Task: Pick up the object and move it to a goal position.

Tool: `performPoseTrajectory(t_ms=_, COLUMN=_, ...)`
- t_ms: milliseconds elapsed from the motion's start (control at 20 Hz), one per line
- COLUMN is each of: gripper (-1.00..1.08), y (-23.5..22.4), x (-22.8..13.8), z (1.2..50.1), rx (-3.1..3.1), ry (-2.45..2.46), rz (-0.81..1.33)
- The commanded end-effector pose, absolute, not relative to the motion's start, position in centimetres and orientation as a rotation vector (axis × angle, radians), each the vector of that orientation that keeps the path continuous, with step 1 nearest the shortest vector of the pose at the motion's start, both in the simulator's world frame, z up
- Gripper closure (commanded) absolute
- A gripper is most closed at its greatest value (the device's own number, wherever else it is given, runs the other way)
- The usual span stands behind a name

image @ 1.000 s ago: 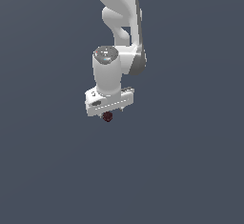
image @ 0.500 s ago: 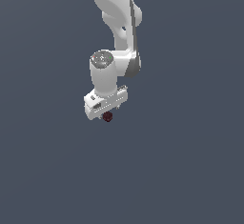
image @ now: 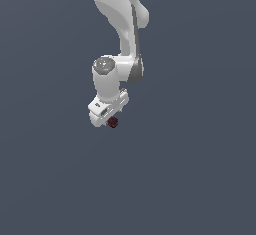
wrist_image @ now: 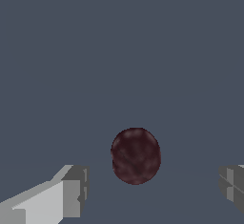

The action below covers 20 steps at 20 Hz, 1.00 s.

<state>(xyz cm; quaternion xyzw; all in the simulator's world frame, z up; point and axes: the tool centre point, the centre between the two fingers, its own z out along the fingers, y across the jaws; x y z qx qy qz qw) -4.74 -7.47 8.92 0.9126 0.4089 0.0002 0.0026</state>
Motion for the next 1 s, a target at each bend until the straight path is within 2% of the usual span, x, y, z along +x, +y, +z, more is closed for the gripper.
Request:
performPoseTrajectory(t_ms=0, gripper=-0.92, y=-7.6, x=-5.1, z=8.5, rx=2.836, ry=1.344, rz=0.001)
performPoseTrajectory(t_ms=950, gripper=-0.92, y=-8.0, x=-5.8, z=6.3, rx=2.788, ry=1.448, rz=0.0)
